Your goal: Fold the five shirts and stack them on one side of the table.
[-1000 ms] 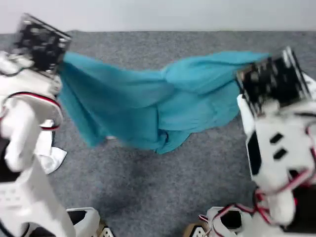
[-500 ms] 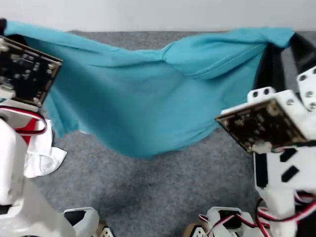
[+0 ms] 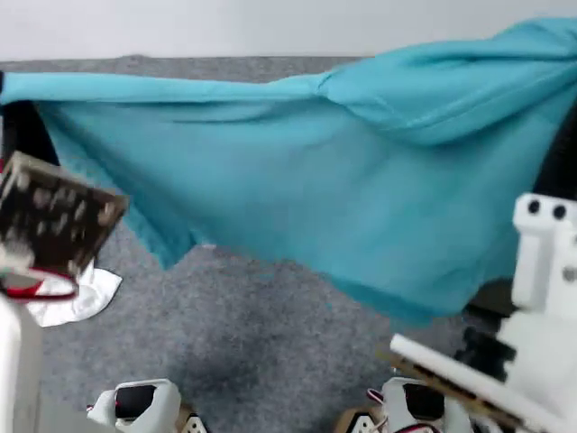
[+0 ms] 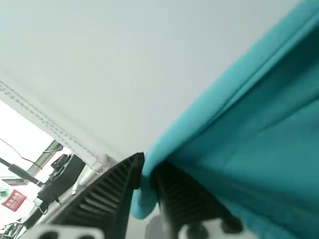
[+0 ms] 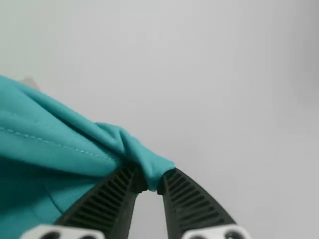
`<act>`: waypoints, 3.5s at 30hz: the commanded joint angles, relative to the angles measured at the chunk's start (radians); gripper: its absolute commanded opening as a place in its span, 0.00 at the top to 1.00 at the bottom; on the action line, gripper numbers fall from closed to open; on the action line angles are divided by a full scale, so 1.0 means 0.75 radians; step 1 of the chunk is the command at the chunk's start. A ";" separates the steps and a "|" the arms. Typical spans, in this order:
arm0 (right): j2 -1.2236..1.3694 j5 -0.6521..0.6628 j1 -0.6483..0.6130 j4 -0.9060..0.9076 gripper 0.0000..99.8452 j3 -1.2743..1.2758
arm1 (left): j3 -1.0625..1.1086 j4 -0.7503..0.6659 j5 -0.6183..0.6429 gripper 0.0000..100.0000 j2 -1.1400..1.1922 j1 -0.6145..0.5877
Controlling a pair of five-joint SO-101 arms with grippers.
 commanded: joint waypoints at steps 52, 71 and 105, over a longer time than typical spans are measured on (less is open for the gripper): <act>1.218 0.094 -0.199 -0.778 0.99 0.485 | -0.218 -0.372 -0.070 1.00 1.553 0.014; 1.044 -0.080 -0.202 0.637 0.99 0.481 | 0.224 0.276 -0.288 1.00 1.522 0.043; 0.588 -0.381 -0.332 1.038 0.99 1.258 | 0.742 0.272 -0.372 0.99 1.346 -0.047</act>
